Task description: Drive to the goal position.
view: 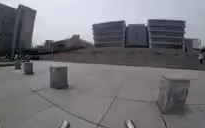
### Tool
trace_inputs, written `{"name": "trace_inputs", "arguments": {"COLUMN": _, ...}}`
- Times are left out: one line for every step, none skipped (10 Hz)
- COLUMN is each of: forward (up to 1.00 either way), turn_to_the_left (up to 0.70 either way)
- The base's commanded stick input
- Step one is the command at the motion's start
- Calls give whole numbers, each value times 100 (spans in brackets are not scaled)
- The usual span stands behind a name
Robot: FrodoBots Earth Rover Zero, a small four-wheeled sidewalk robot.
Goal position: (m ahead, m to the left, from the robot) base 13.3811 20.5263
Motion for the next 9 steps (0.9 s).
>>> {"name": "trace_inputs", "arguments": {"forward": 100, "turn_to_the_left": -40}}
{"name": "trace_inputs", "arguments": {"forward": 100, "turn_to_the_left": -14}}
{"name": "trace_inputs", "arguments": {"forward": 100, "turn_to_the_left": 9}}
{"name": "trace_inputs", "arguments": {"forward": 100, "turn_to_the_left": 9}}
{"name": "trace_inputs", "arguments": {"forward": 100, "turn_to_the_left": 5}}
{"name": "trace_inputs", "arguments": {"forward": 100, "turn_to_the_left": 5}}
{"name": "trace_inputs", "arguments": {"forward": 100, "turn_to_the_left": 4}}
{"name": "trace_inputs", "arguments": {"forward": 100, "turn_to_the_left": 0}}
{"name": "trace_inputs", "arguments": {"forward": 100, "turn_to_the_left": 0}}
